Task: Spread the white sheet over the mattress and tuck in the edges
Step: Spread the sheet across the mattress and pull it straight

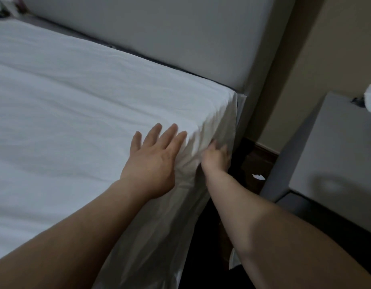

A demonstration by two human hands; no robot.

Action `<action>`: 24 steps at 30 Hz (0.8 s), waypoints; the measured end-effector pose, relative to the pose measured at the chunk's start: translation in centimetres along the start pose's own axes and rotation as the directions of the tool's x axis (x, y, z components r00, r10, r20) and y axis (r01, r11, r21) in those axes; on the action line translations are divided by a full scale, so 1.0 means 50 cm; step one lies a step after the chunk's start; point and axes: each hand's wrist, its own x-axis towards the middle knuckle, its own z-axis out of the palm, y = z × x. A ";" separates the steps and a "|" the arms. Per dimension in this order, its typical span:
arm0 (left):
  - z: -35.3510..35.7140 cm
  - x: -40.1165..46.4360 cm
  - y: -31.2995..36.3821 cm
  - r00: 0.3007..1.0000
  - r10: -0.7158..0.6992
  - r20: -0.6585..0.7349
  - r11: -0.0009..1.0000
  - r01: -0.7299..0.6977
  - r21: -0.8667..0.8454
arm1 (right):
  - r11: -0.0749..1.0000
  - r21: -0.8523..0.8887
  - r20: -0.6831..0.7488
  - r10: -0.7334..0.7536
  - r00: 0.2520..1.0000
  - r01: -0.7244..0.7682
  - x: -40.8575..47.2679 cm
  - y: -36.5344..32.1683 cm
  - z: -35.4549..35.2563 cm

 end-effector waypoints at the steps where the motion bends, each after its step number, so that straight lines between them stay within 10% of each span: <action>1: 0.001 0.001 -0.002 1.000 0.006 -0.004 1.000 -0.006 -0.002 | 0.991 -0.001 -0.044 -0.134 0.990 0.134 -0.023 -0.026 -0.005; 6: 0.004 -0.002 -0.001 0.997 -0.059 -0.054 0.995 0.054 -0.086 | 0.648 -0.170 0.238 -0.704 0.669 0.743 -0.134 -0.096 0.012; 10: -0.009 -0.042 -0.005 0.977 -0.213 0.015 0.977 0.213 -0.022 | 0.566 -0.384 0.366 -0.632 0.683 0.730 -0.136 -0.082 -0.001; 18: -0.057 -0.223 -0.052 0.991 -0.020 0.133 0.993 0.004 0.115 | 0.651 -0.535 0.317 -0.436 0.842 0.539 -0.218 -0.124 0.004; 24: -0.136 -0.392 -0.067 0.981 -0.119 0.156 0.993 0.118 0.014 | 0.412 -0.371 0.665 -0.508 0.547 0.832 -0.479 -0.147 0.040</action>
